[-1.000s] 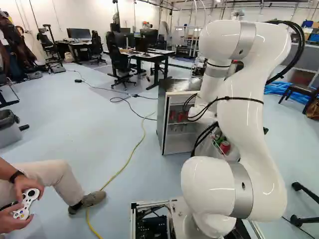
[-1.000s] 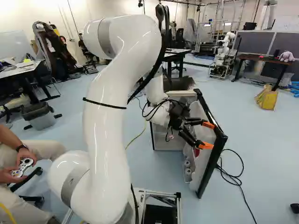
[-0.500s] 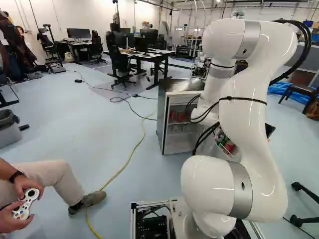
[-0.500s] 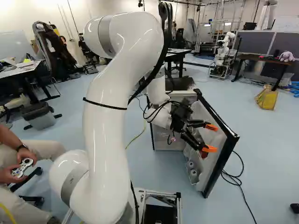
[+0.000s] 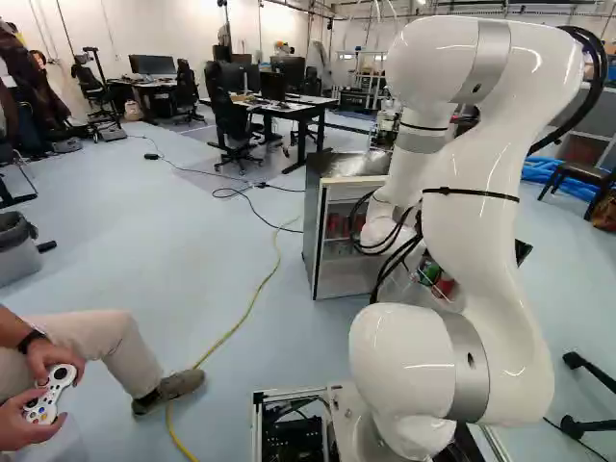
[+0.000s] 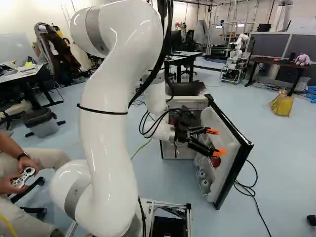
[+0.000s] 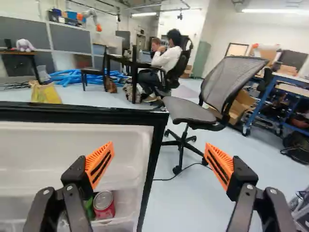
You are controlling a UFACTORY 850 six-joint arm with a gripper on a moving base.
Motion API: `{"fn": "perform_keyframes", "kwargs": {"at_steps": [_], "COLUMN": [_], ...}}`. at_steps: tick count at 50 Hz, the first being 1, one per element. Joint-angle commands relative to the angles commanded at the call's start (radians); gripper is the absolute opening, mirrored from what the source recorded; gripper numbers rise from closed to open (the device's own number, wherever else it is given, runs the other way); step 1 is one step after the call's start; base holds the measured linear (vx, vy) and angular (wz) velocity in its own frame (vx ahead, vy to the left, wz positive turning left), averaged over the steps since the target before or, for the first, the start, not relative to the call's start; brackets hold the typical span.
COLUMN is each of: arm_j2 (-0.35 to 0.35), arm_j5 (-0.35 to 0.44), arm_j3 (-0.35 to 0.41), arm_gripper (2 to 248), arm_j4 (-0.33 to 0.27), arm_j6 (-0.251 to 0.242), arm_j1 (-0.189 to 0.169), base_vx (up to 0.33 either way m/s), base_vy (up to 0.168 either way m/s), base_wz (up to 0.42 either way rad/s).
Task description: Grab a drink from the fridge
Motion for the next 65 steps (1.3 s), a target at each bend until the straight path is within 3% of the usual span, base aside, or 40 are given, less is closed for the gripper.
{"fn": "perform_keyframes", "kwargs": {"at_steps": [22,46,65], "arm_j2": [0.028,-0.059,-0.143], "arm_j5": [-0.021,-0.045,-0.065], "arm_j3": [0.057,0.025,-0.027], "arm_gripper": [247,247,247], "arm_j4": [-0.233,-0.485,-0.689], "arm_j6": [0.0,0.0,0.0], "arm_j1": [0.029,0.022,-0.007], "base_vx": [0.0,0.0,0.0], "base_vy": [0.0,0.0,0.0], "base_wz": [0.0,0.0,0.0]}}
